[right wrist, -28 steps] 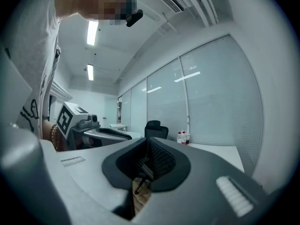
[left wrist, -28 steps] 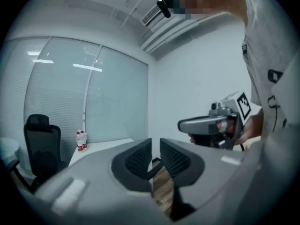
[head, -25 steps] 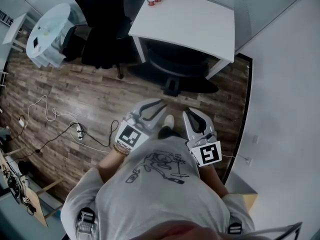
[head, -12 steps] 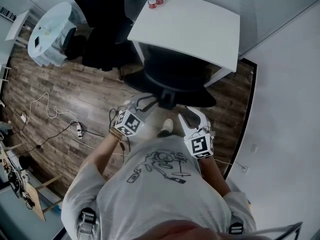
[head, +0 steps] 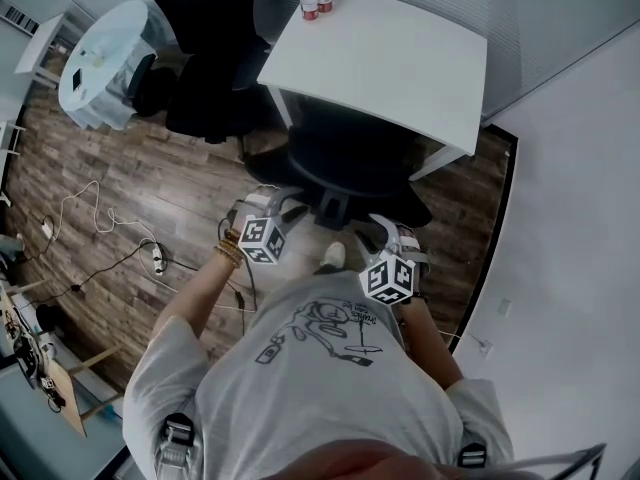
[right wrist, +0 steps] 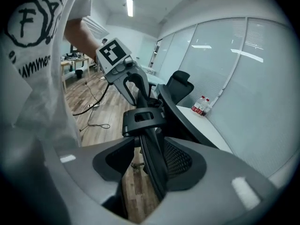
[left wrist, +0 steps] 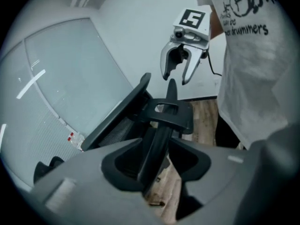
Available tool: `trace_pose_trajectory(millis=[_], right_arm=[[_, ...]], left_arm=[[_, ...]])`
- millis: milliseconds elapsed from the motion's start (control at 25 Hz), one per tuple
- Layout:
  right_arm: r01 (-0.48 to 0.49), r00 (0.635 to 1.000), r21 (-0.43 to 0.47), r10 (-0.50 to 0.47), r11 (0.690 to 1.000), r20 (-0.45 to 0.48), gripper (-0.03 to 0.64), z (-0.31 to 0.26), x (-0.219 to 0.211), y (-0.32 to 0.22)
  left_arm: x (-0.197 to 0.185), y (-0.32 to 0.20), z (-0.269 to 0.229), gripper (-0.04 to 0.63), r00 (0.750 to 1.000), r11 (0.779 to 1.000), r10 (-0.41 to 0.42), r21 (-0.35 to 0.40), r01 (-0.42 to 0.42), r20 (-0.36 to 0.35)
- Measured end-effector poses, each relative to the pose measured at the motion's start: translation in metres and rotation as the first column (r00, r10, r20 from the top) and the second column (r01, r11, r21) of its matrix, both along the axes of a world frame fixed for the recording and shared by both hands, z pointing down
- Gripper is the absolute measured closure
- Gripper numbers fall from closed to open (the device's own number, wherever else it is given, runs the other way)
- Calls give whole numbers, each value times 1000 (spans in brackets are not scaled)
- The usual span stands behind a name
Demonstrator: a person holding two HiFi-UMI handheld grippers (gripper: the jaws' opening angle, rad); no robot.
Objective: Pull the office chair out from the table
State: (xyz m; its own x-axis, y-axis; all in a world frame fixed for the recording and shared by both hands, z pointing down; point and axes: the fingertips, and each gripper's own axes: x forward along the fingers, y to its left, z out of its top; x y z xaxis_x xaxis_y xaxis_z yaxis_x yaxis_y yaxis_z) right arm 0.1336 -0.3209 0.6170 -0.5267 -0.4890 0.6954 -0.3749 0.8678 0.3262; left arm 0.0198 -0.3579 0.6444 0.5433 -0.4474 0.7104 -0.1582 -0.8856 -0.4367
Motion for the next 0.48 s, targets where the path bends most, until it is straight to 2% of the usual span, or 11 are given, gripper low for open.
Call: trace_pose_trajectory(millis=[160, 320, 440, 480], right_arm=[[30, 994, -36, -34, 999, -104, 406, 28, 3, -5], [53, 973, -36, -60, 998, -221, 405, 53, 4, -16], [50, 956, -30, -57, 998, -289, 413, 70, 9, -20], [46, 952, -22, -51, 999, -301, 435, 73, 11, -20]], left_arm=[[0, -3, 20, 403, 993, 998, 55, -15, -53, 100], [4, -7, 36, 410, 975, 994, 113, -23, -111, 189], [8, -8, 48, 462, 960, 989, 145, -6, -148, 238], [9, -6, 50, 469, 958, 988, 152, -5, -155, 242]])
